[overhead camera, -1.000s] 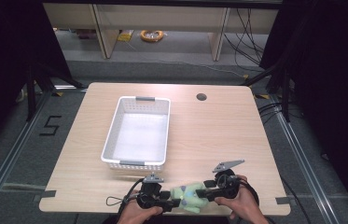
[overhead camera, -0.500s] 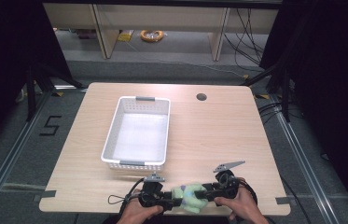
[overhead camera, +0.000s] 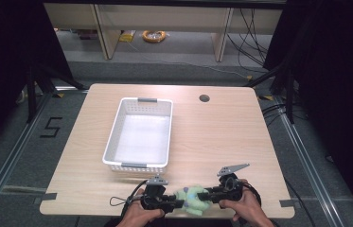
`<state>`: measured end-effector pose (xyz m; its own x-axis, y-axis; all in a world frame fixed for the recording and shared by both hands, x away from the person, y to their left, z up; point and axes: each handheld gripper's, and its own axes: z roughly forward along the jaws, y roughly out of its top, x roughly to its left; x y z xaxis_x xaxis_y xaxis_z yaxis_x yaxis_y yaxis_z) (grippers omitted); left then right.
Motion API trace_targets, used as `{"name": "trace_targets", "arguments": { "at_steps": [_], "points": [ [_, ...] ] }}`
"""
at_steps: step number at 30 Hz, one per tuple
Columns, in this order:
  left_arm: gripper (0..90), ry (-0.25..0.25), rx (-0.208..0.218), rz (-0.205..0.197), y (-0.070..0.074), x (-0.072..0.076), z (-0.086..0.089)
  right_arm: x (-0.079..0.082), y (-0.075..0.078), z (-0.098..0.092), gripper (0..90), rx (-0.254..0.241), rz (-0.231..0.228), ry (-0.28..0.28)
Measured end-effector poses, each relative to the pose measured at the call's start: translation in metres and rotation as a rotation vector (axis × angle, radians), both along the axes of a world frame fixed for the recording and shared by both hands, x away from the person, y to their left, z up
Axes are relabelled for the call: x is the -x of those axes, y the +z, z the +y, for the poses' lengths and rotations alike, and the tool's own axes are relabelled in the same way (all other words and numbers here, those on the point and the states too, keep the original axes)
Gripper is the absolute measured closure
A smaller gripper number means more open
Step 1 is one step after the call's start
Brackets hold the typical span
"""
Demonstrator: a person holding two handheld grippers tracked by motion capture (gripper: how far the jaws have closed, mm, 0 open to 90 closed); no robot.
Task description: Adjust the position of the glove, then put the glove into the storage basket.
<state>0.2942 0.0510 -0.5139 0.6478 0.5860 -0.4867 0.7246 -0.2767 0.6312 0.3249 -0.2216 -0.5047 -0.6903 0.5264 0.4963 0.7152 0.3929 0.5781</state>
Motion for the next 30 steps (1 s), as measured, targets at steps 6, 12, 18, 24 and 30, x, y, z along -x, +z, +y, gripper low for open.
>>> {"name": "trace_targets", "arguments": {
  "at_steps": [6,12,18,24,30],
  "points": [
    [72.8,-0.027,0.019,-0.001,0.003,-0.002,0.004,0.005,0.007,-0.001,73.1,-0.002,-0.025,0.006],
    [73.0,-0.024,0.017,-0.013,0.010,-0.005,0.007,0.004,0.009,-0.001,73.4,-0.005,-0.082,0.020],
    [72.9,-0.045,0.038,-0.014,0.013,-0.007,0.011,0.006,0.012,-0.001,73.5,-0.018,-0.086,0.015],
    [72.8,-0.034,0.030,-0.025,0.016,-0.006,0.013,0.006,0.012,0.001,73.4,-0.016,-0.097,0.010],
    [72.7,-0.052,0.037,-0.025,0.020,-0.006,0.016,0.010,0.016,0.004,73.4,-0.018,-0.074,-0.001]
  ]
}}
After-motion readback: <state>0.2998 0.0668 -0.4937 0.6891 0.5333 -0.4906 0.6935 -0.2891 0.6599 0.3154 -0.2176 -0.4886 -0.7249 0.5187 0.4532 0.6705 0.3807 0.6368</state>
